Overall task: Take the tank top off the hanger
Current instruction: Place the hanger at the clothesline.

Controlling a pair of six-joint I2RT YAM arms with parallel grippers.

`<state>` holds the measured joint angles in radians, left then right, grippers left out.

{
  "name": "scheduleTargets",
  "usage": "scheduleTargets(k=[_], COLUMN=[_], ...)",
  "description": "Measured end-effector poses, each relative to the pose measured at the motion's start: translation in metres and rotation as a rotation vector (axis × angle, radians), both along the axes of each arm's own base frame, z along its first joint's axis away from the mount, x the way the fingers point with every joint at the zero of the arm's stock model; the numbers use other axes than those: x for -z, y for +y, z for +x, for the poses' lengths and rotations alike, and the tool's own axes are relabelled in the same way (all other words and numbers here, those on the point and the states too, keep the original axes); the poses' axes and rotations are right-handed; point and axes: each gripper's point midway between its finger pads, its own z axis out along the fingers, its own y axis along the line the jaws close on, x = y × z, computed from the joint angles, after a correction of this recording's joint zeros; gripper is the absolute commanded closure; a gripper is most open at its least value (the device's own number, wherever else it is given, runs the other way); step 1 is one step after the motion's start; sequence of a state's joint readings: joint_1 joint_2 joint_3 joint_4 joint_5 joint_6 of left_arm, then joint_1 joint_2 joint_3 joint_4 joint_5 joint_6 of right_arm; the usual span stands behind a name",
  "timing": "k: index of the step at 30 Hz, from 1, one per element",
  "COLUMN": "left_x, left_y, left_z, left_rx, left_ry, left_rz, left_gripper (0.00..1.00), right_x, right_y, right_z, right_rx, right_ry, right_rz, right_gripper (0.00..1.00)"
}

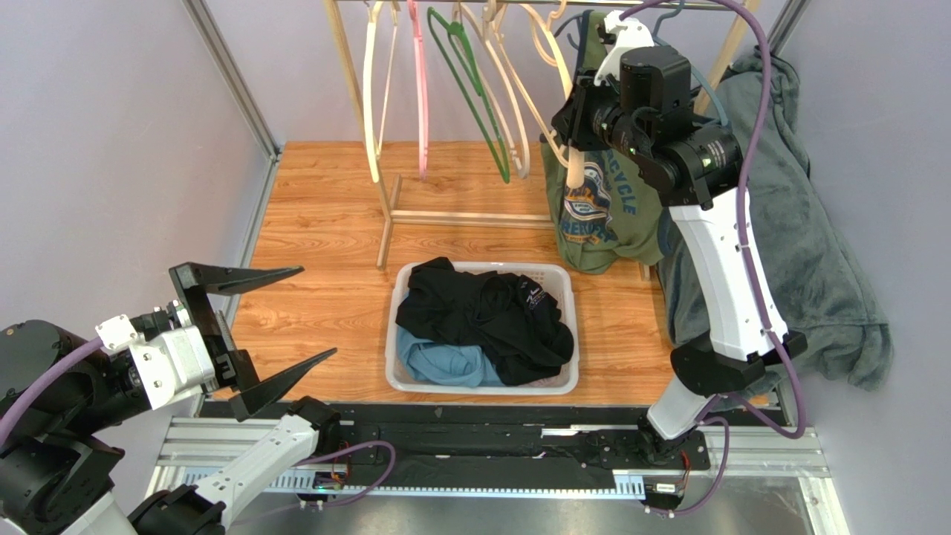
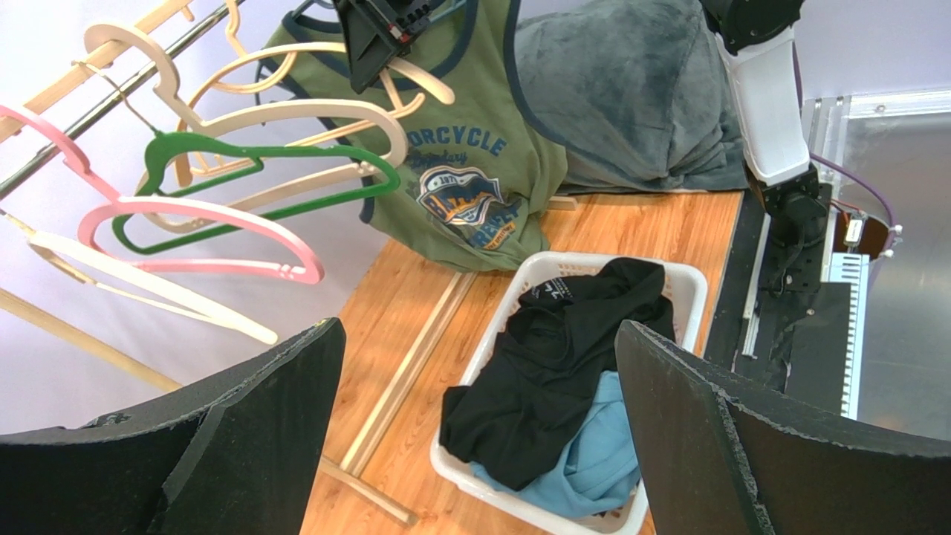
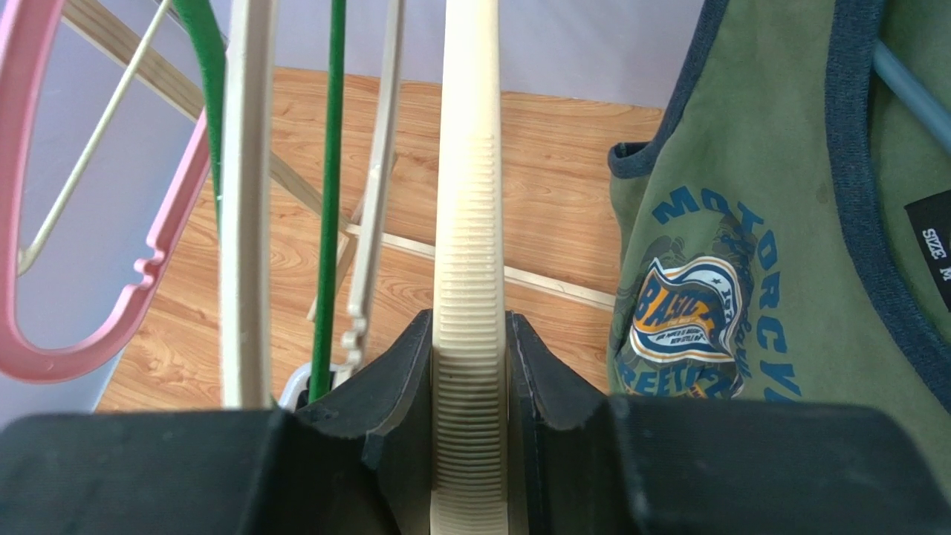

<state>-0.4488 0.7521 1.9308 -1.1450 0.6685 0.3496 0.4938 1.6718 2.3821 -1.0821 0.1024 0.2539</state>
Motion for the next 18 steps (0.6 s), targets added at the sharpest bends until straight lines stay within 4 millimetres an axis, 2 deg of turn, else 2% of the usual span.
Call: scheduleTargets(k=[7, 16, 17, 18], left_x=[0.001, 0.002, 0.002, 0.002], left_y=[0.0, -0.001, -0.001, -0.001], left_z=[0.0, 0.001, 0.001, 0.001], left_rx=[0.0, 0.003, 0.003, 0.003], left_ry=[0.002, 0.011, 0.011, 0.012], left_rz=[0.001, 0.002, 0.002, 0.002], left_gripper=[0.01, 0.01, 0.01, 0.01], right_x=[0.005, 0.007, 0.007, 0.007], right_y=[0.004, 0.027, 0.027, 0.029], right_z=[0.002, 0.0, 0.001, 0.0], right_rx=[0.013, 0.013, 0.019, 0.016], right_ry=[-0.021, -0.087, -0.092, -0.094], right_rz=[-0.071, -0.195, -0.204, -0.209], right_gripper=[1.0, 1.0, 0.95, 0.83])
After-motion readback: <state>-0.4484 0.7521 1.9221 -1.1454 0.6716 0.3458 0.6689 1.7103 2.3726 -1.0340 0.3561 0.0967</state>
